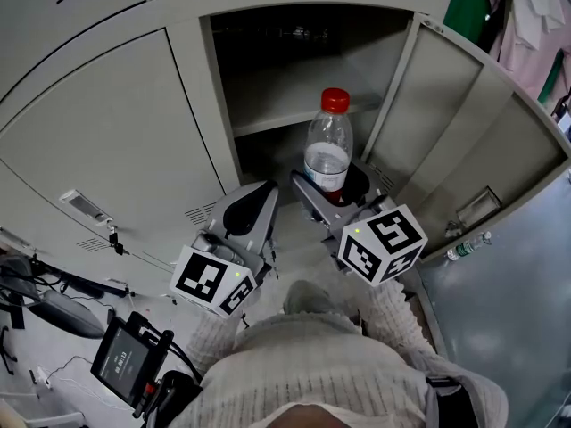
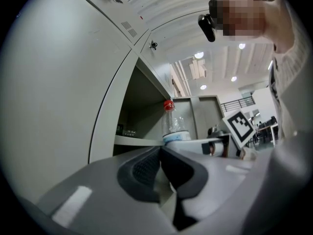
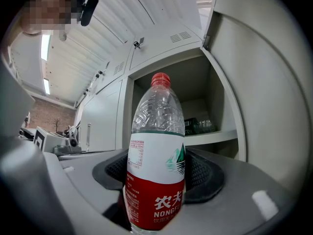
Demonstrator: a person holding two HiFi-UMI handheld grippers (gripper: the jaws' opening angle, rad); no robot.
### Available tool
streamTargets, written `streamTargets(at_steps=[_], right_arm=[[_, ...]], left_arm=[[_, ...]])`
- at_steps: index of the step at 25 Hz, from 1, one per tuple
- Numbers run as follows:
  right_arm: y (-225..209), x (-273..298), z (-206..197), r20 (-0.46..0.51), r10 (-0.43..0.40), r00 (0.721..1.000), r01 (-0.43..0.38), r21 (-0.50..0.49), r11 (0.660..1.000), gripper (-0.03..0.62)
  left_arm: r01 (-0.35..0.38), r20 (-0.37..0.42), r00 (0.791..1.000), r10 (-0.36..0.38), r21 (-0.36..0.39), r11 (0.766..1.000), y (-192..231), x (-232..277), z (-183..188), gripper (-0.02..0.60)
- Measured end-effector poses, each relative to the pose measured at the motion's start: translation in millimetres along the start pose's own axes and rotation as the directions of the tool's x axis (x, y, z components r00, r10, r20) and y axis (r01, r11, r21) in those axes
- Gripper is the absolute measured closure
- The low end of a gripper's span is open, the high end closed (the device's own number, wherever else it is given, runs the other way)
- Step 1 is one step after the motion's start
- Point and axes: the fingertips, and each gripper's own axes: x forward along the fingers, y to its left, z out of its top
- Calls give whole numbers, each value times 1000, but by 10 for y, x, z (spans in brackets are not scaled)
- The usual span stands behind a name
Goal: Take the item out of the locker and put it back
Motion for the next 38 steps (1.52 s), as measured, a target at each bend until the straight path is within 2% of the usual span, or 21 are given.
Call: streamTargets(at_steps=[11,23,30,38], right_arm=[[40,-243,-7,26,27,999,-26,-44,999,292],[54,-339,67,42,31,999,-30,-34,999,292],[128,-328,107,46,54,997,-52,-48,997,292],[117,-318,132,53,39,998,-36,-50,998,291]], left_arm=[[-5,-12,1000,5,-3,1000,16,11,-16,572],[5,-20,1000,-5,15,1000,-48,20,-1,572],[-1,3,1000,1,12,1000,-46,-2,43,572],[-1,11,1000,0,13,1000,-1,-35,73,572]])
